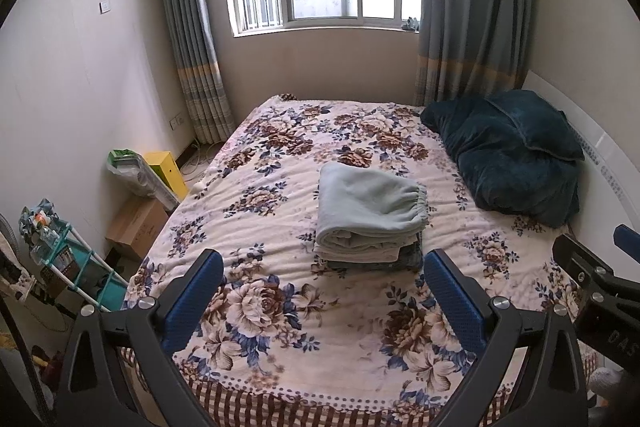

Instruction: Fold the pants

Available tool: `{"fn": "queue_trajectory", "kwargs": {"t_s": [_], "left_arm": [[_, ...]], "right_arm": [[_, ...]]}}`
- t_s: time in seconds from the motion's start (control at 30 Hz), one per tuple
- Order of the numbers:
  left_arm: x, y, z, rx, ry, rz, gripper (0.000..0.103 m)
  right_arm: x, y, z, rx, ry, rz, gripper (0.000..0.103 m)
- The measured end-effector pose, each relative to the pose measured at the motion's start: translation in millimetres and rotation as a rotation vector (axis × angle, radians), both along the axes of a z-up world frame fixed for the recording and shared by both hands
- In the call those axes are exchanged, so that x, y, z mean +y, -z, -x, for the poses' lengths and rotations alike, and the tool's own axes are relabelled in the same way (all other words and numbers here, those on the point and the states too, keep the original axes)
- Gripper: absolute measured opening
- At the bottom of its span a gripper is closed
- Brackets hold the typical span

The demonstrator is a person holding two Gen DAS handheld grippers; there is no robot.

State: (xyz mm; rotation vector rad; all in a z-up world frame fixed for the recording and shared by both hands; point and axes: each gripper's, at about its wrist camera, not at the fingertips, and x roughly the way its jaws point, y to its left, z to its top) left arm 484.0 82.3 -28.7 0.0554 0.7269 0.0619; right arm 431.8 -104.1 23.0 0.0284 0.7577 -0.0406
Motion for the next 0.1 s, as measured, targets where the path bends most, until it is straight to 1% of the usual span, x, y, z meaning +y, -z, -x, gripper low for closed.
{"fn": "queue_trajectory", "kwargs": {"t_s": [0.1], "left_arm": [[-1.7,-4.0,-1.7,-0.008,0.003,-0.004,0.103]], "right_arm": [[-1.6,-2.2,0.3,0.002,0.006,-0.005,0.101]]}}
